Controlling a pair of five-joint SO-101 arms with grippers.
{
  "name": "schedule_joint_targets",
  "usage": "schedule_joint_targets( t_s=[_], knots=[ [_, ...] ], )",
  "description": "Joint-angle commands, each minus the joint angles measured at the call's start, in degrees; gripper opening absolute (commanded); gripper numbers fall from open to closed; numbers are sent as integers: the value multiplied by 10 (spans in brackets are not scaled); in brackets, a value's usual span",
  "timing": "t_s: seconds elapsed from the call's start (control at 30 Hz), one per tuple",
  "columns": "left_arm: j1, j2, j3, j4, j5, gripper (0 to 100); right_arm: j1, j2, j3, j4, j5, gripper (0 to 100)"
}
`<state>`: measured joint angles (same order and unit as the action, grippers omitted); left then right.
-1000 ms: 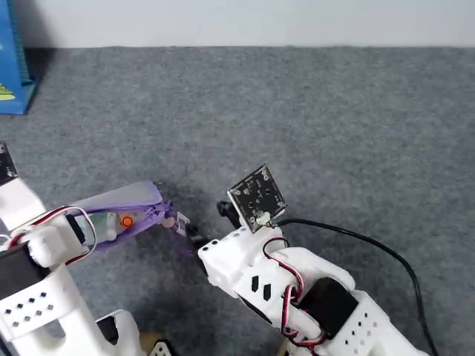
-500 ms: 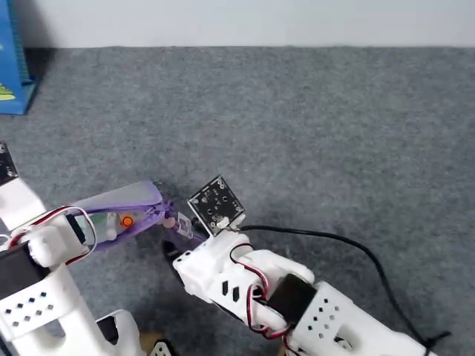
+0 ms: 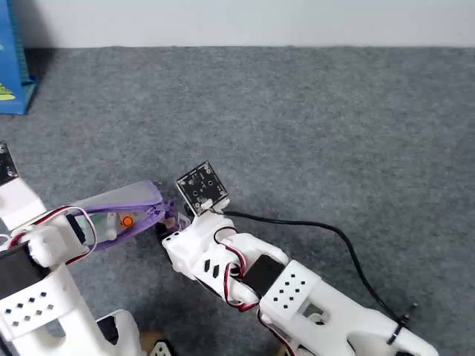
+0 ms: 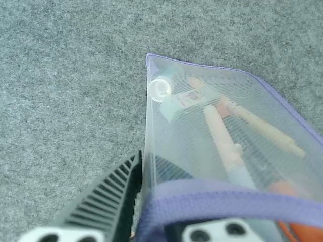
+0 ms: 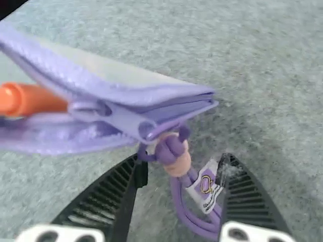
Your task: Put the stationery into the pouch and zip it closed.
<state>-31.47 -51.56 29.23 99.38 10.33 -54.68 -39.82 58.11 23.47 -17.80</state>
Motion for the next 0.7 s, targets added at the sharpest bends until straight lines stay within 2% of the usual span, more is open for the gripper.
schedule_joint_targets(
  t_s=[0.0,0.1,0.17,0.27,0.4,0.67],
  knots=[
    [-4,8,-2,6,4,11,7,0,-4,-15,-3,173],
    [-4,8,-2,6,4,11,11,0,-4,-22,-3,76],
    [-4,8,-2,6,4,11,15,0,-4,-29,-2,45],
    [-4,8,-1,6,4,11,25,0,-4,-31,3,38],
    [-4,8,-1,6,4,11,34,-34,4,-25,47,6],
    [-4,8,-2,6,4,11,35,-206,89,-25,112,7]
  ],
)
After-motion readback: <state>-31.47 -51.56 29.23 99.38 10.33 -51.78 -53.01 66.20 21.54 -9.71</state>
